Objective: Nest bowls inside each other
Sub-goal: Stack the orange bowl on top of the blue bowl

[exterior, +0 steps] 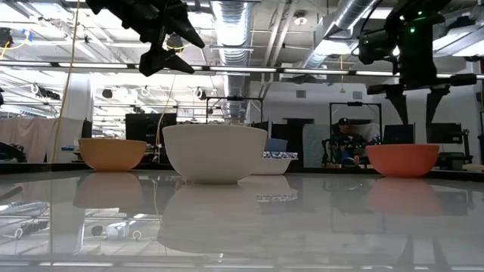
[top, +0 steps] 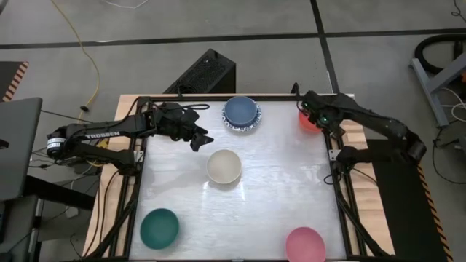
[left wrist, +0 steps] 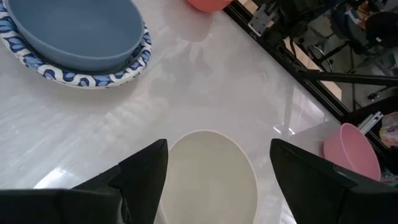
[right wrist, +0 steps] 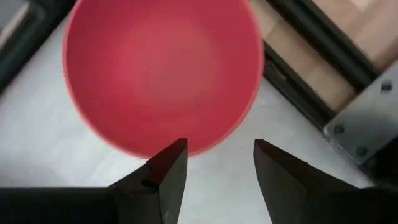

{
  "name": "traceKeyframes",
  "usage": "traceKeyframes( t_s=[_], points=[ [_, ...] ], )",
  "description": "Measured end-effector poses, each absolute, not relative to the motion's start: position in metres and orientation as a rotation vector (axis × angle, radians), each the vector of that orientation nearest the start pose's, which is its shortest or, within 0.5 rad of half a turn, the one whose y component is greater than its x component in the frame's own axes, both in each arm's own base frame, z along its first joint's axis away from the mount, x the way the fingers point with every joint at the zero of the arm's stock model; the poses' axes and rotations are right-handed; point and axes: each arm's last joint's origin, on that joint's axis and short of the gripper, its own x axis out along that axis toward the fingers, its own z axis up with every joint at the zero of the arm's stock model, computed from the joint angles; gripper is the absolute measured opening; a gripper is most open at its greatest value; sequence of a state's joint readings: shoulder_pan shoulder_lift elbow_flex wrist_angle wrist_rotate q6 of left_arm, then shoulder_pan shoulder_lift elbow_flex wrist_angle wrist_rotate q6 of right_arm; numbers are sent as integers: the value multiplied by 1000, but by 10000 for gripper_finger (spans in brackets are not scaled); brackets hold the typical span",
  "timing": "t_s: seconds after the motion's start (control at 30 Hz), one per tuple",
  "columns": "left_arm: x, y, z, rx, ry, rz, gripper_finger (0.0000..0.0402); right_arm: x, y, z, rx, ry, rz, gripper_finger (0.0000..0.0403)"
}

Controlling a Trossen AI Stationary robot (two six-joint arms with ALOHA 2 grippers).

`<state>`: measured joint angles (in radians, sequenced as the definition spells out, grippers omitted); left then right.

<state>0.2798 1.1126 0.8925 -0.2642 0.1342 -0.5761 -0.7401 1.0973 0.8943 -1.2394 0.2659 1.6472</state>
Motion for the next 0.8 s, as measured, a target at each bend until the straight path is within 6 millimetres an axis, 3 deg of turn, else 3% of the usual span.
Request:
traceKeyframes(
  t_s=[0.17,0.53,0.8],
  points=[
    [233,62,300,-663,429,249,271,117,-114,252,1613,294,-1970,205],
    [233,61,300,-642,436,226,271,112,-109,251,1694,194,-2110,205],
    [233,62,300,-629,437,224,271,118,-106,224,1773,127,-2143,205]
  ],
)
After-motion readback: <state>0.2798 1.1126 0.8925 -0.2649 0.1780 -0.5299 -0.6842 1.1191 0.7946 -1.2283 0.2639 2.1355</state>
